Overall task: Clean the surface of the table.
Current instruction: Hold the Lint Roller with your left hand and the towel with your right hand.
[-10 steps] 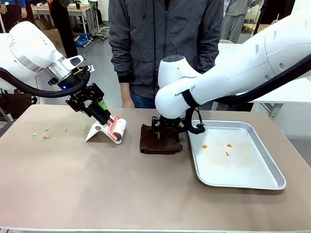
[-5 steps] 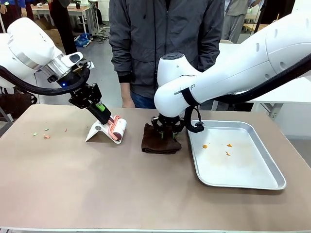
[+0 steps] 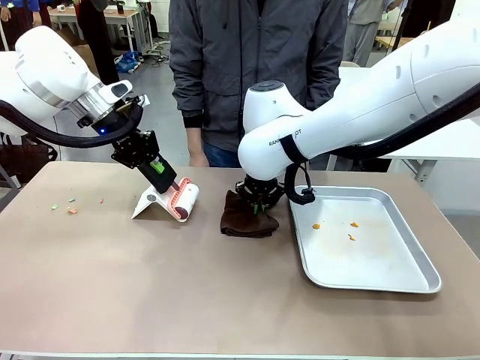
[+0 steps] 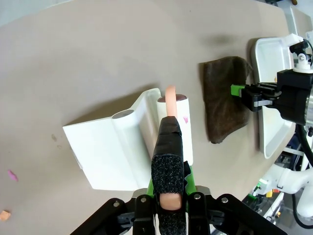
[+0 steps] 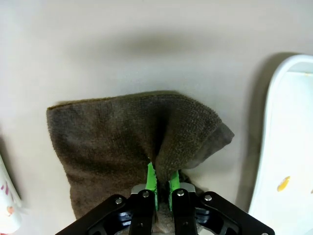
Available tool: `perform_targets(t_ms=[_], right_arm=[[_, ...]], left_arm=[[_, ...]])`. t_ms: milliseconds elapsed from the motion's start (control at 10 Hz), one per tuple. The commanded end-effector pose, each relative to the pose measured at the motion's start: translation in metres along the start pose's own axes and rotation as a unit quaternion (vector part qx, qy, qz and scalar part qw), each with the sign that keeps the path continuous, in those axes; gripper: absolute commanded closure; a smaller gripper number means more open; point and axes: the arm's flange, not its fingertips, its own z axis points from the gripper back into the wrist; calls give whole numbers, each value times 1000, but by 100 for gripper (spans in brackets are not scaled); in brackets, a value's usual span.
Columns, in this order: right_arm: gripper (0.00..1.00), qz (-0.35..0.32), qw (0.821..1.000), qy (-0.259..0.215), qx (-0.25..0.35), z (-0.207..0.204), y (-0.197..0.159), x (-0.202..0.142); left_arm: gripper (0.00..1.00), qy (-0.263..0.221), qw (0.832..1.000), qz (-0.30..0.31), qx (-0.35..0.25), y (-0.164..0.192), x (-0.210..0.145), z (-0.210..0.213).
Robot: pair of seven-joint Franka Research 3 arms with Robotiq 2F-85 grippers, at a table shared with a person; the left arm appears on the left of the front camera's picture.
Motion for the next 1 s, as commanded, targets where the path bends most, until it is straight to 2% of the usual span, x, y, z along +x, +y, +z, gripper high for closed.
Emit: perform_targets(t_ms=[0, 300, 400, 600, 700, 800, 900], right_arm=[[100, -18, 1000, 2, -8, -5, -6, -1], [100, -23, 999, 15, 23, -2, -13, 0], [100, -29, 998, 25, 42, 4, -24, 1], [100, -47, 989, 48, 133, 21, -63, -1], [100, -57, 974, 89, 199, 29, -88, -3], [100, -63, 955, 110, 268, 34, -109, -5], [100, -56, 930, 116, 344, 40, -127, -7]], left_arm=[[100, -10, 1000, -2, 6, -5, -3, 0], [100, -17, 1000, -3, -8, -8, -4, 3], [100, -12, 999, -16, -34, -7, -8, 10], [100, -35, 994, -22, -96, 6, -21, 40], [100, -58, 989, -19, -134, 20, -32, 60], [100, -74, 982, -20, -173, 32, -43, 76], [81, -93, 976, -15, -195, 43, -56, 88]])
